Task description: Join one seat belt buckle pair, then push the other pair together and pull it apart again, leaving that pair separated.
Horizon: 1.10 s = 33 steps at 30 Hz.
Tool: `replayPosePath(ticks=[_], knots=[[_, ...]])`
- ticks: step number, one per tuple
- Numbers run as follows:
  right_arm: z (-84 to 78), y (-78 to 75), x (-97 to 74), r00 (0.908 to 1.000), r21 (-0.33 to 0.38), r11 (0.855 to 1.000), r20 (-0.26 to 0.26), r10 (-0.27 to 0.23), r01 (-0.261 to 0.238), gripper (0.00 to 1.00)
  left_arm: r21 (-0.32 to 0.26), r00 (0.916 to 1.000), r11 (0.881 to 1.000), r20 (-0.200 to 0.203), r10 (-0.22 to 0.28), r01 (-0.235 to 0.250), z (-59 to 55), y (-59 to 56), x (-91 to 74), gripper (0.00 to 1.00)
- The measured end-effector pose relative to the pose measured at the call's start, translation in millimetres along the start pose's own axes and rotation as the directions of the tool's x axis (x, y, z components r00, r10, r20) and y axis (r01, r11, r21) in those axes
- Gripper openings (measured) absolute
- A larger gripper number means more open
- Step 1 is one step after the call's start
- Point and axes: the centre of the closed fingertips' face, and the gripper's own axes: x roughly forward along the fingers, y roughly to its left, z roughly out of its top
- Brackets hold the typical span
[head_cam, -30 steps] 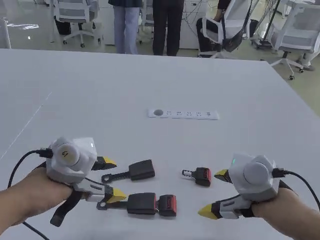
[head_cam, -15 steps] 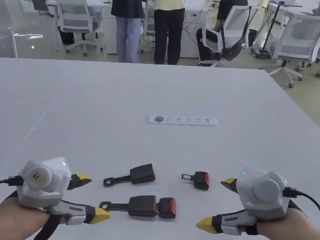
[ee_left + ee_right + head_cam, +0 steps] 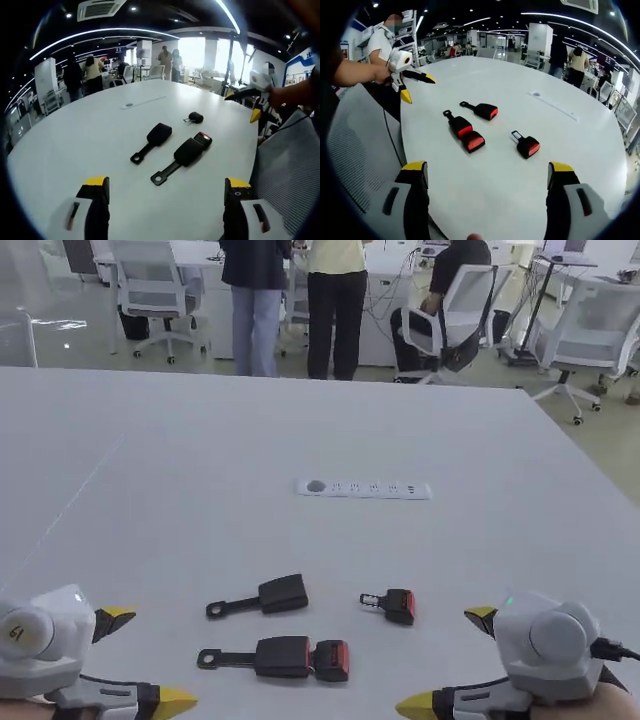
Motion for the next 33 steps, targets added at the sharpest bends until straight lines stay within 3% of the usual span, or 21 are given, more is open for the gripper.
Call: replayPosePath(ticks=[7,17,23,33], knots=[[-5.4,3.9,2.3,0.9999,0.0,1.0,-0.008,0.006,-0.006,1.0,0.009,0.9997,1.0,-0.021,0.011,-0.011,-7.8,-3.9,-0.5,1.0],[-3.9,7.2,1.5,0.9999,-0.007,1.0,0.008,0.007,-0.007,1.0,0.008,0.9996,1.0,-0.024,-0.014,0.014,-9.7,-12.9,-0.3,1.0],[-11.0,8.1,1.3,1.0,-0.009,1.0,-0.003,0.005,-0.005,1.0,-0.001,0.9997,1.0,-0.022,-0.013,0.013,-13.2,-13.3,-0.3,1.0],[-7.9,10.4,-2.2,1.0,-0.028,1.0,-0.001,-0.005,0.005,1.0,-0.008,1.0,1.0,-0.004,0.0,0.0,-13.6,-6.5,-3.6,1.0]])
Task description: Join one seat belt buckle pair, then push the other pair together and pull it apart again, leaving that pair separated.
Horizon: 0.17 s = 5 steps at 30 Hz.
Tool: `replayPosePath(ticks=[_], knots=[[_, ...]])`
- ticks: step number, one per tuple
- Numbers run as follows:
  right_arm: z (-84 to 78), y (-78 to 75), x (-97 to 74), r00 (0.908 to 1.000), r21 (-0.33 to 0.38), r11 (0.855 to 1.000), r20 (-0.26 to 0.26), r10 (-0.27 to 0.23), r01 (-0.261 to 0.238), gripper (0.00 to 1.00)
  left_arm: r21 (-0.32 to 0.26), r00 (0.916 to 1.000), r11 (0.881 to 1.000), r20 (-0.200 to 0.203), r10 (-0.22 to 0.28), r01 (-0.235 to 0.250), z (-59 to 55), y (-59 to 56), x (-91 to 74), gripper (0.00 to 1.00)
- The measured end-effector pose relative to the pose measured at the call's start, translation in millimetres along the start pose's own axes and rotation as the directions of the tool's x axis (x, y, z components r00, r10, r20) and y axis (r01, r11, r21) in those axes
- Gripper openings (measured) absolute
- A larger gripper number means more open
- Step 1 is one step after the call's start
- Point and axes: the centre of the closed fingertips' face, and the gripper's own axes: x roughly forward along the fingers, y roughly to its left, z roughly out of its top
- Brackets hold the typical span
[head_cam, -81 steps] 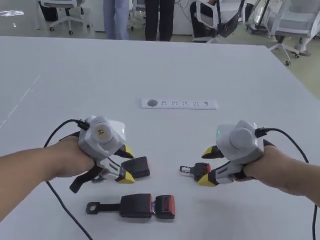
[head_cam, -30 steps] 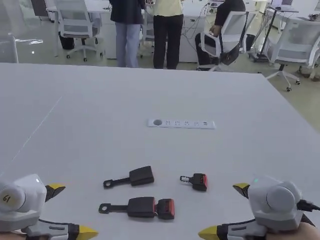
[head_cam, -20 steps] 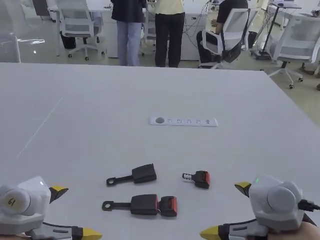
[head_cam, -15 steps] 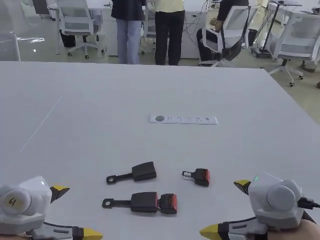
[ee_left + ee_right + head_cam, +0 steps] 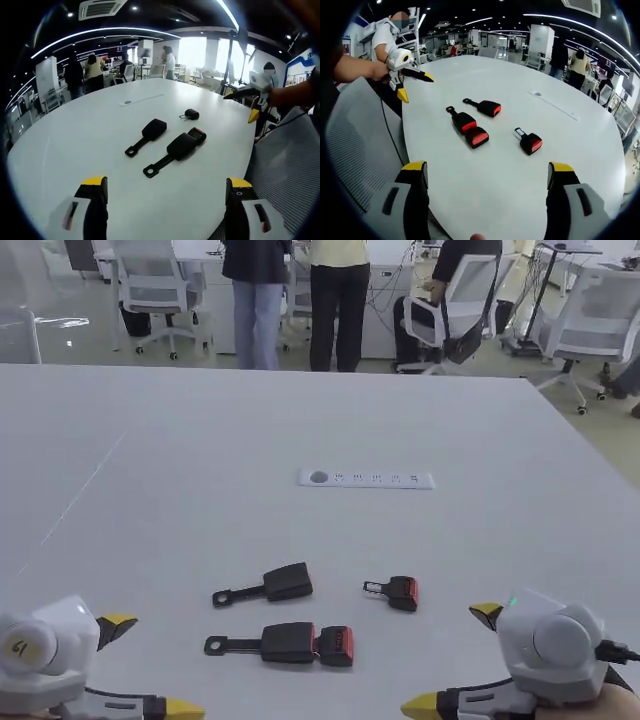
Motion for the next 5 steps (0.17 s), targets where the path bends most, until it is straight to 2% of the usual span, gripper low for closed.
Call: replayPosePath(ticks=[5], knots=[[2.4,-3.5,0.5,1.0,-0.005,1.0,0.002,-0.006,0.006,1.0,0.001,0.9999,1.0,0.009,0.011,-0.011,0.5,3.0,-2.5,1.0]])
